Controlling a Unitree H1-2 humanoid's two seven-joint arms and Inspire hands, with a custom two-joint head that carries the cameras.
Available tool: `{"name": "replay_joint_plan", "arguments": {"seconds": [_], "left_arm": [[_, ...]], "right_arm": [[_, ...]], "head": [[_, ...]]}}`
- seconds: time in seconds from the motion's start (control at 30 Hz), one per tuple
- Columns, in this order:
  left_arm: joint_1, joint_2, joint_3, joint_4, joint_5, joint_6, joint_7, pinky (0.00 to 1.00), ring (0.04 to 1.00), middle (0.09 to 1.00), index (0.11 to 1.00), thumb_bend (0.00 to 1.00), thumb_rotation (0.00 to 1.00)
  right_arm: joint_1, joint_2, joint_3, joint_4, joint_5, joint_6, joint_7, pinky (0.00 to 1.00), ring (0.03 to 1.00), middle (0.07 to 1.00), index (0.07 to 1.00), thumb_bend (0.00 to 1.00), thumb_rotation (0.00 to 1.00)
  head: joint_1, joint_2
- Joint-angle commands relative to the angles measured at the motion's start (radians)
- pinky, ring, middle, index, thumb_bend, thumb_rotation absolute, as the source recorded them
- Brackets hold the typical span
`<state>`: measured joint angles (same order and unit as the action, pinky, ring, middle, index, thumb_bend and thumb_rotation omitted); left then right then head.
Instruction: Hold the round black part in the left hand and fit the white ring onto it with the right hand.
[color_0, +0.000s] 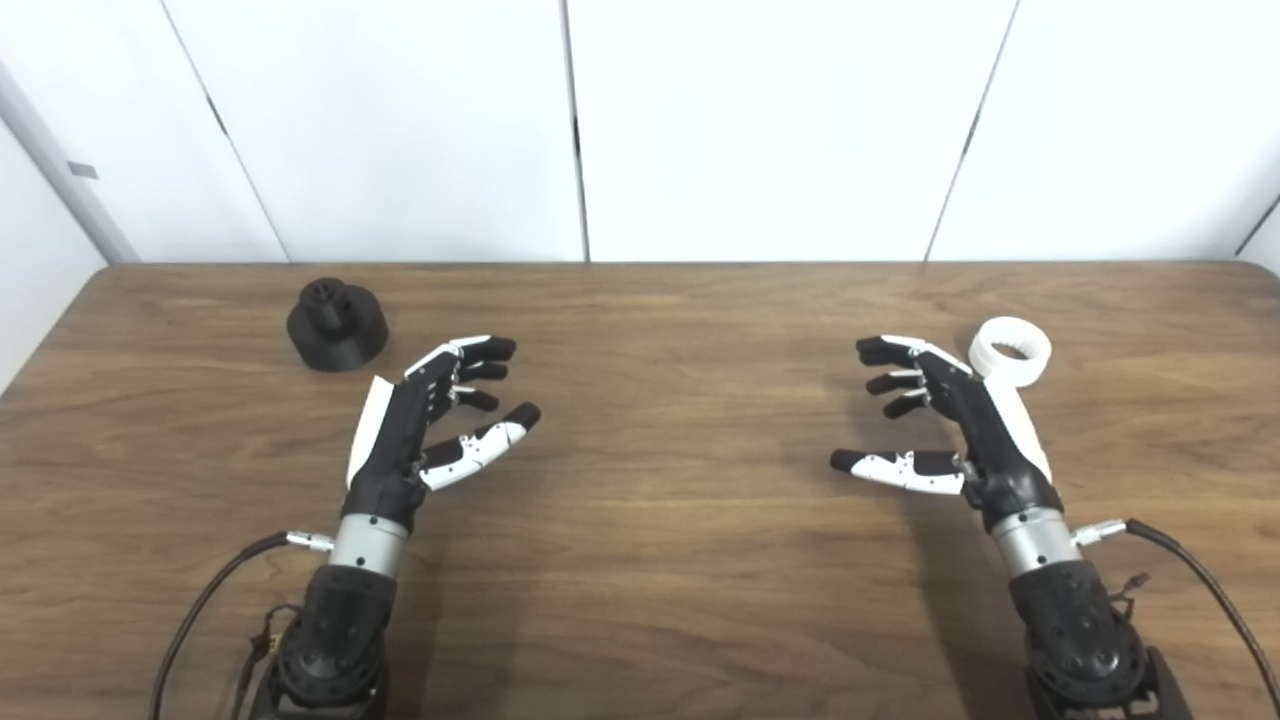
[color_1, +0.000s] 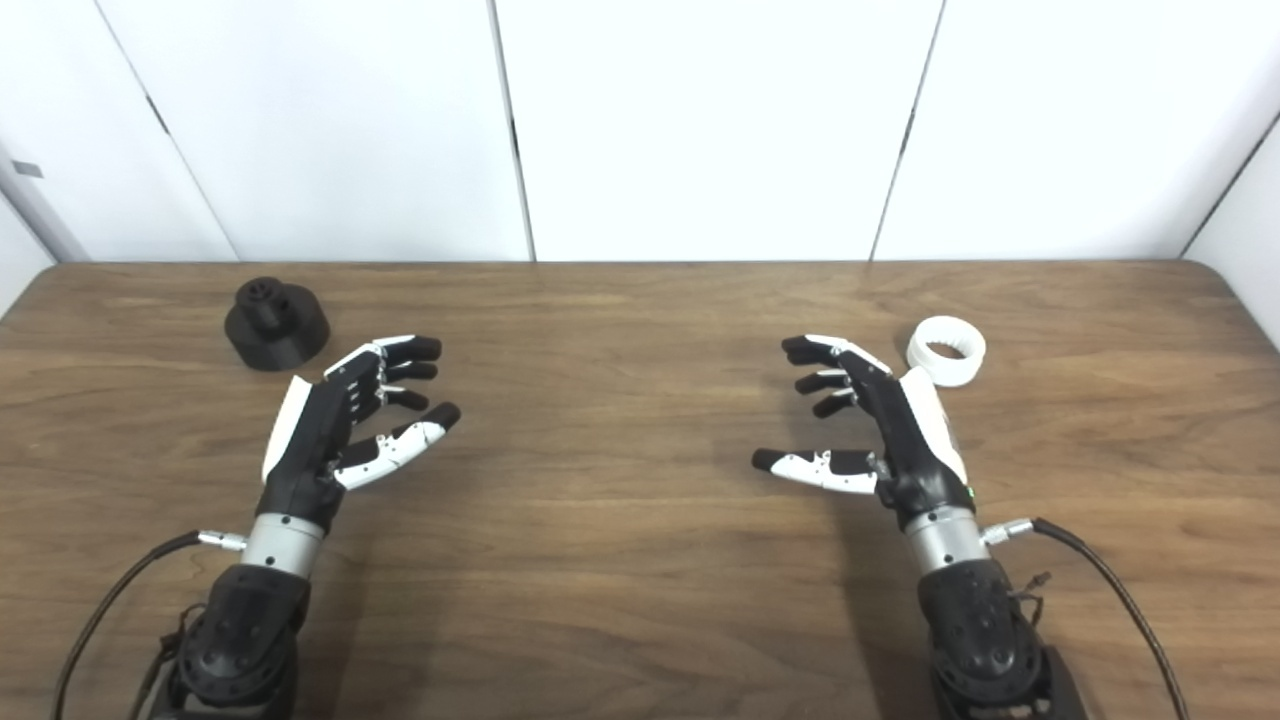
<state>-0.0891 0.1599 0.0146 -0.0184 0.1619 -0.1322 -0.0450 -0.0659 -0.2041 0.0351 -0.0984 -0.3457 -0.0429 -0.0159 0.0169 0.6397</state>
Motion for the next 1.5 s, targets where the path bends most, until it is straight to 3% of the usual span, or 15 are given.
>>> {"name": "replay_joint_plan", "arguments": {"seconds": [0.0,0.37,0.63,0.8,0.93,1.3,1.47], "left_arm": [[-0.038,0.007,0.007,-0.029,0.000,-0.036,0.016,0.61,0.735,0.758,0.701,0.63,0.24],[-0.038,0.005,0.001,-0.025,0.001,-0.040,0.015,0.61,0.744,0.762,0.702,0.62,0.21],[-0.028,-0.023,-0.015,-0.032,0.021,-0.025,0.031,0.62,0.728,0.752,0.705,0.64,0.25],[-0.032,-0.035,-0.023,-0.023,0.039,-0.025,0.039,0.61,0.734,0.759,0.711,0.65,0.24],[-0.033,-0.037,-0.031,-0.024,0.057,-0.024,0.044,0.62,0.743,0.762,0.714,0.65,0.25],[-0.038,-0.034,-0.033,-0.018,0.051,-0.034,0.051,0.60,0.738,0.756,0.713,0.66,0.24],[-0.039,-0.031,-0.018,-0.030,0.071,-0.024,0.072,0.64,0.749,0.769,0.705,0.70,0.23]], "right_arm": [[-0.029,-0.004,-0.008,-0.021,0.005,-0.055,-0.021,0.55,0.666,0.743,0.739,0.67,0.09],[-0.032,-0.013,-0.012,-0.023,0.003,-0.043,-0.016,0.57,0.679,0.753,0.741,0.67,0.09],[-0.026,-0.037,-0.029,-0.013,0.042,-0.060,-0.003,0.58,0.696,0.757,0.744,0.67,0.07],[-0.020,-0.051,-0.040,-0.007,0.046,-0.056,-0.001,0.58,0.694,0.762,0.753,0.66,0.04],[-0.018,-0.062,-0.048,0.001,0.066,-0.054,0.008,0.61,0.714,0.770,0.758,0.66,0.08],[-0.020,-0.062,-0.062,-0.015,0.094,-0.009,0.024,0.63,0.721,0.766,0.756,0.67,0.03],[-0.026,-0.065,-0.062,-0.005,0.097,-0.011,0.026,0.62,0.719,0.767,0.753,0.68,0.05]], "head": [[0.005,0.002],[0.018,-0.004],[0.202,-0.026],[0.242,-0.035],[0.289,-0.047],[0.307,-0.058],[0.308,-0.062]]}}
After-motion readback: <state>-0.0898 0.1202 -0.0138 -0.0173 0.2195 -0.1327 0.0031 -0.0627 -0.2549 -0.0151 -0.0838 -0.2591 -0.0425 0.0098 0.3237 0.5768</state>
